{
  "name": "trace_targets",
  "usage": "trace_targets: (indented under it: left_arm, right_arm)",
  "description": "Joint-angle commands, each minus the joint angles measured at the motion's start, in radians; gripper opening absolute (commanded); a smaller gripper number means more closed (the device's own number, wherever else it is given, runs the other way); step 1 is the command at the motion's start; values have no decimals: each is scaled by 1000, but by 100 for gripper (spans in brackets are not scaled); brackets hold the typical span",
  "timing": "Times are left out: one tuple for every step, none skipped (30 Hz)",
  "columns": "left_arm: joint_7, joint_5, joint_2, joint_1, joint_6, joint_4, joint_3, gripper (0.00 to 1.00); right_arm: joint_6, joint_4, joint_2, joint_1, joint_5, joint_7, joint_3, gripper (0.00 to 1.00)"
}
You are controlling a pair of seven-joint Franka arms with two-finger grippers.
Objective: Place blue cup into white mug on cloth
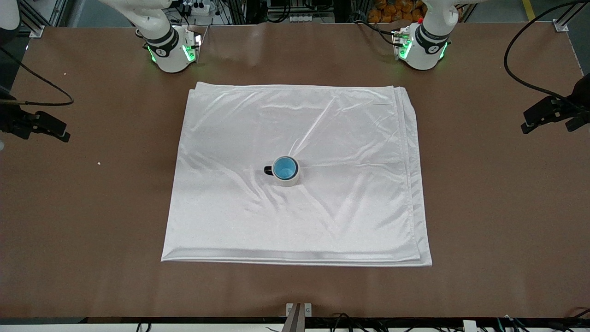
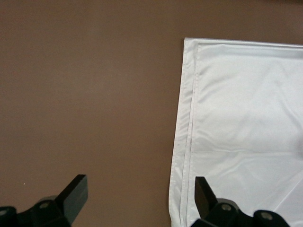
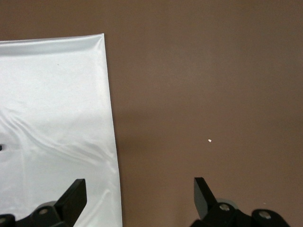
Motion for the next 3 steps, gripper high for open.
trace_targets:
  left_arm:
    - [22,-11,-13,17,-13,-14,-15,100]
    - [22,-11,-13,17,-13,-14,-17,100]
    - [22,-10,-13,17,-13,-14,-17,100]
  right_arm:
    - [-19,29,16,-1,-6,9,3,100]
    - [-19,29,16,1,-6,9,3,100]
    - [-19,29,16,1,-6,9,3,100]
